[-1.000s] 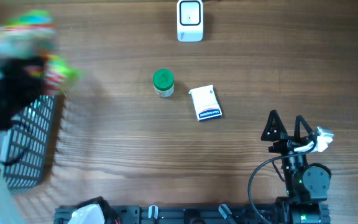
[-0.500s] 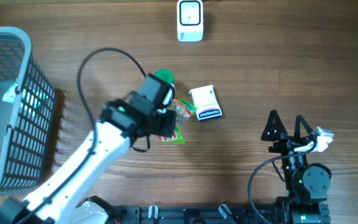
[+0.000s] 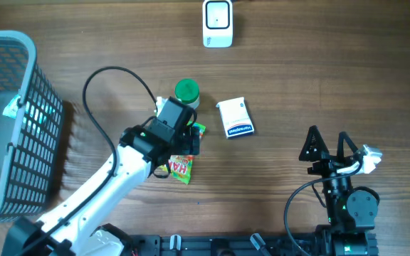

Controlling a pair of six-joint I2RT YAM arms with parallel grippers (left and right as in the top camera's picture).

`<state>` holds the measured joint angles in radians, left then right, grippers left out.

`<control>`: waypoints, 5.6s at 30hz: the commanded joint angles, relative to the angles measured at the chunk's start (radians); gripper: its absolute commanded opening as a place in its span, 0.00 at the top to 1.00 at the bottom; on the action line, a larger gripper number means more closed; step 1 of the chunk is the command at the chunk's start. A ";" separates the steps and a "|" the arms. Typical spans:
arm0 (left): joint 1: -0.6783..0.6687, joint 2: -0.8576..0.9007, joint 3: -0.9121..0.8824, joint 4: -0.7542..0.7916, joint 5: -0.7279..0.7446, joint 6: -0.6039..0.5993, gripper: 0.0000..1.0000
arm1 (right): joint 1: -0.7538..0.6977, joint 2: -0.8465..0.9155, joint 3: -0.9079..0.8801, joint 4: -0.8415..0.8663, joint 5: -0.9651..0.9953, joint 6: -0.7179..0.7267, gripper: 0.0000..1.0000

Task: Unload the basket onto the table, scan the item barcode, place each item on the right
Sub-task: 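Place the colorful gummy bag below the jar and release it, then reach into the basket and grasp the green toilet tissue pack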

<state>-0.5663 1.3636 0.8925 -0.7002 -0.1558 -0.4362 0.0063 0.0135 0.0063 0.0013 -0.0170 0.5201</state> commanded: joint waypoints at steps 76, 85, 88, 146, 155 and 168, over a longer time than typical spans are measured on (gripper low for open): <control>0.940 -0.244 0.667 -0.425 -0.336 -0.383 0.00 | 0.006 -0.006 -0.001 0.005 0.019 0.006 0.00; 1.396 0.143 0.666 -0.407 0.183 -0.219 0.00 | 0.006 -0.006 -0.001 0.005 0.019 0.006 0.00; 1.374 0.289 0.666 -0.326 0.198 -0.079 0.00 | 0.006 -0.006 -0.001 0.005 0.019 0.006 0.00; 1.236 0.541 0.777 -0.436 0.087 0.328 0.00 | 0.006 -0.006 -0.001 0.005 0.019 0.006 0.00; 1.237 0.559 0.663 -0.245 0.122 0.329 0.00 | 0.006 -0.006 -0.001 0.005 0.019 0.006 0.00; 1.237 0.702 0.599 -0.161 0.122 0.384 0.00 | 0.006 -0.006 -0.001 0.005 0.019 0.006 0.00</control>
<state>0.6689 2.0487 1.4971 -0.8627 -0.0395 -0.0795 0.0063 0.0135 0.0063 0.0006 -0.0170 0.5201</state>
